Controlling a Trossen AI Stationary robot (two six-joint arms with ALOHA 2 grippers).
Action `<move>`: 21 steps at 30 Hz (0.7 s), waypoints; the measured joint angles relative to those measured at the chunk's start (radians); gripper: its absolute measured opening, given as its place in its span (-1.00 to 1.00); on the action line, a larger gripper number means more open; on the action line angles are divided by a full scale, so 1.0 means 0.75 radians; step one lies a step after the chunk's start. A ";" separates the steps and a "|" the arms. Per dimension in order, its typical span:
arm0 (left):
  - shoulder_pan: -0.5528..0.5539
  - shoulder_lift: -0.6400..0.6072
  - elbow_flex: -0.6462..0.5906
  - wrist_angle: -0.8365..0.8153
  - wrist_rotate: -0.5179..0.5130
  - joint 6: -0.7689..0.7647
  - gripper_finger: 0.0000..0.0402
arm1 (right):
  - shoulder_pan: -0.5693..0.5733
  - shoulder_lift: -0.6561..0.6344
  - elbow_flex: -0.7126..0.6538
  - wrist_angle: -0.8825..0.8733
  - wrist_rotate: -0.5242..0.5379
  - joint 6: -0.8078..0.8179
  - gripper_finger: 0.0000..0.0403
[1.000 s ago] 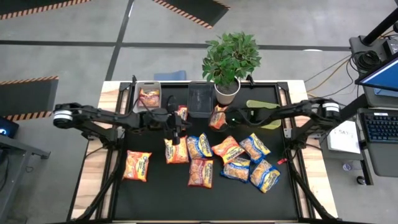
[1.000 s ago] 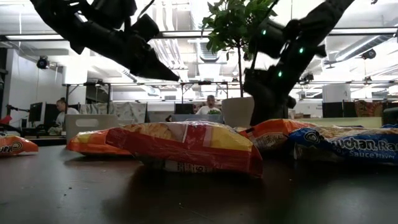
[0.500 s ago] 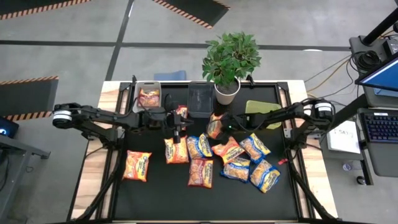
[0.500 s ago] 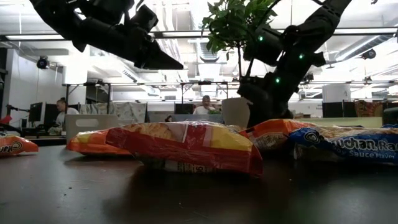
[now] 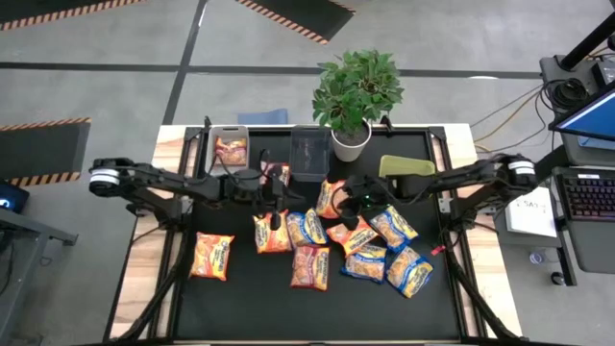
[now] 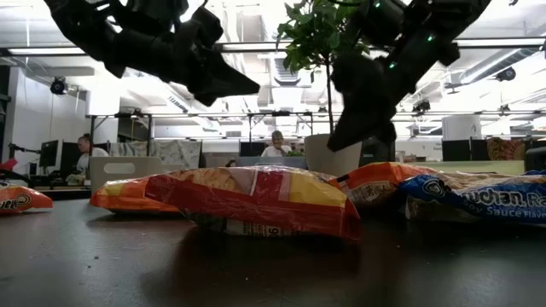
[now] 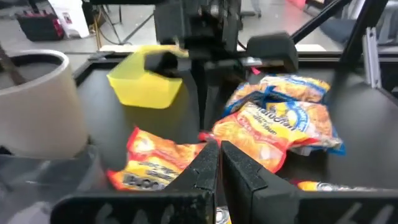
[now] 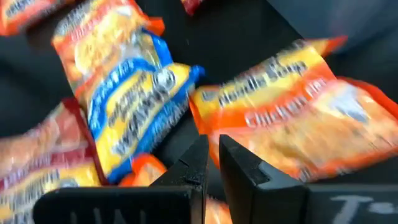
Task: Sort Maruchan noodles
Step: Put the orange noodle pack into the yellow bin
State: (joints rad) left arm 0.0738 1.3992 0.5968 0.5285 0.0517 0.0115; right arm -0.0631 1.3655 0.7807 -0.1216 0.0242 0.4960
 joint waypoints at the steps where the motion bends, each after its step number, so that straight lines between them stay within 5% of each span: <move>1: -0.012 0.026 0.000 0.037 0.000 -0.021 -1.00 | 0.000 -0.025 0.000 -0.034 0.001 -0.011 -0.86; 12: -0.120 0.409 0.163 0.276 -0.069 -0.144 -1.00 | -0.003 -0.235 0.000 -0.363 0.159 -0.040 -0.86; 21: -0.120 0.605 0.380 -0.027 -0.138 -0.107 -1.00 | -0.004 -0.239 0.000 -0.369 0.180 -0.028 -0.86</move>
State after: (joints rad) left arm -0.0162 1.8527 0.8822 0.5079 -0.0515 -0.0687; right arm -0.0658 1.1866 0.7807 -0.3983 0.1595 0.4753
